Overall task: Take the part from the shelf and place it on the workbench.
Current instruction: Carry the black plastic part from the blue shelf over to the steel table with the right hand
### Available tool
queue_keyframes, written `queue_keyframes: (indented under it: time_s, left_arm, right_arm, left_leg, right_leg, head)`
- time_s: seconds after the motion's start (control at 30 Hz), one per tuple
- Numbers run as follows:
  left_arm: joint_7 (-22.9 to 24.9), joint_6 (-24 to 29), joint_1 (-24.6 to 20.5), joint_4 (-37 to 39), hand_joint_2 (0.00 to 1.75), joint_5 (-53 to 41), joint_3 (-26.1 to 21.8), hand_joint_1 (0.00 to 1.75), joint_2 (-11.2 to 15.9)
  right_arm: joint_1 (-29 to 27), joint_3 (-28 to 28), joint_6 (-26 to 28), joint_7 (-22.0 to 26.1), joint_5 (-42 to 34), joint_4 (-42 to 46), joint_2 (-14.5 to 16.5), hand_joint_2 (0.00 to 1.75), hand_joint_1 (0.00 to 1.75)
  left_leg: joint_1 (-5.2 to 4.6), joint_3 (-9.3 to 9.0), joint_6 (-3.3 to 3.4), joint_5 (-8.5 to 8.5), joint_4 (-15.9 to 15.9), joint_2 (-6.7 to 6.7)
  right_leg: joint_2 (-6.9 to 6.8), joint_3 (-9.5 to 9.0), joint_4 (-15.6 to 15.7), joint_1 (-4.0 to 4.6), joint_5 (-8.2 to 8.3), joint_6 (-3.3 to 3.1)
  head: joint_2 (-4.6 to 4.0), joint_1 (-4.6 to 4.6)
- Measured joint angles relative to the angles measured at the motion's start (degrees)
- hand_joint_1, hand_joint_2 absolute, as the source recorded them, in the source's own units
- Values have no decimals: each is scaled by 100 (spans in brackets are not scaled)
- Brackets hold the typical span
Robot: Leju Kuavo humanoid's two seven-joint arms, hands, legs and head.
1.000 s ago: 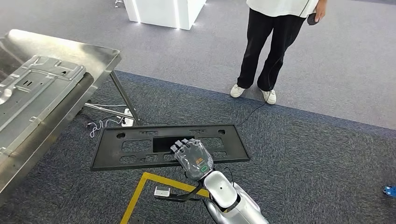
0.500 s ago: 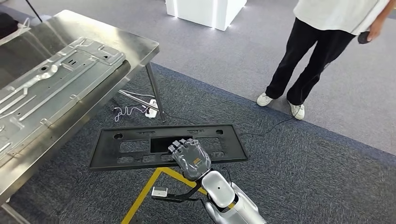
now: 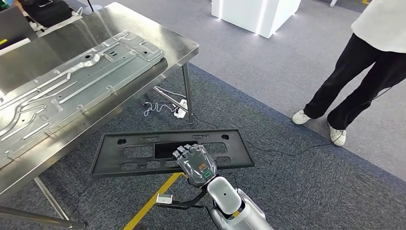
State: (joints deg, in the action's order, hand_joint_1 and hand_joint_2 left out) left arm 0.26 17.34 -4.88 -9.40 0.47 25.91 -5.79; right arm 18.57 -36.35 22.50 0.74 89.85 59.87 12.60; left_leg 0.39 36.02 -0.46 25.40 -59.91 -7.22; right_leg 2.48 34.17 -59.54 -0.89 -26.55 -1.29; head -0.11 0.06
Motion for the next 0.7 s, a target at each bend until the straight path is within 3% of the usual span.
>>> queue_keyframes:
  time_s: [0.1,0.17,0.2,0.27,0.33,0.37,0.43,0.47,0.53,0.6,0.63,0.67,0.7]
  left_arm:
    - [-5,2,-25,2,175,3,7,0,3]
    - [-9,1,-29,2,175,4,9,0,2]
    - [-10,1,-24,2,175,5,10,0,2]
    - [-10,2,-18,2,175,5,10,0,2]
    - [-11,3,-26,2,175,5,10,0,2]
    - [-11,3,-28,2,175,5,10,0,3]
    - [-11,3,-15,3,175,5,10,0,3]
    - [-11,3,-1,4,175,5,11,0,3]
    - [-10,3,7,4,175,5,11,0,1]
    - [-11,3,-14,4,175,5,12,0,-1]
    - [-11,2,-25,4,175,5,12,0,-2]
    - [-12,0,-29,4,175,5,12,0,-2]
    - [-13,-2,-26,4,175,5,12,0,-3]
  right_arm:
    - [13,0,-1,-4,0,1,7,175,173]
    - [-2,0,-7,-4,0,-3,-3,175,173]
    - [-8,0,-8,-3,0,-4,-7,175,173]
    - [-11,0,-10,-3,0,-3,-7,175,173]
    - [-6,0,-10,-4,0,-3,-7,175,173]
    - [-2,0,-10,-4,0,-3,-8,175,173]
    - [4,0,-10,-4,0,-2,-1,175,173]
    - [7,0,-10,-4,0,0,9,175,173]
    - [19,0,-10,-3,0,8,24,175,173]
    - [19,0,-12,-3,0,12,18,175,173]
    - [10,0,-17,-3,0,8,7,175,173]
    - [-3,0,-27,-3,0,4,-6,175,173]
    - [-13,0,-37,-2,0,0,-16,175,173]
  left_leg:
    - [3,428,-69,429,-870,545]
    - [34,701,-107,569,-1379,659]
    - [47,688,-121,483,-1342,691]
    - [59,345,-124,109,-684,846]
    - [14,-13,-73,-114,-20,1064]
    - [-10,-88,-35,-134,131,1120]
    - [-35,-83,47,-114,163,1021]
    - [-27,-91,83,-117,179,957]
    - [1,-119,155,-134,216,830]
    - [11,-130,203,-140,228,694]
    - [7,-130,217,-137,224,613]
    - [2,-131,223,-133,217,521]
    - [-3,-133,224,-127,204,426]
  right_leg:
    - [-273,-65,65,11,-6,-71]
    - [-462,-79,62,20,-36,-76]
    - [-551,-91,62,20,-53,-68]
    - [-707,-140,61,21,-94,-37]
    - [-831,-187,57,50,-141,16]
    - [-883,-206,56,66,-160,45]
    - [-991,-241,65,79,-185,102]
    - [-975,-253,56,68,-211,139]
    - [-706,-166,-176,37,-379,197]
    - [-367,171,-848,16,-709,217]
    - [-295,391,-1246,17,-849,219]
    - [-266,566,-1521,20,-892,216]
    - [-251,654,-1602,21,-822,207]
  head:
    - [0,-20]
    - [0,-20]
    - [0,-20]
    - [0,-20]
    - [0,-17]
    - [0,-15]
    - [0,-11]
    - [0,-12]
    - [0,-10]
    - [0,-9]
    - [0,-9]
    - [0,-10]
    - [0,-10]
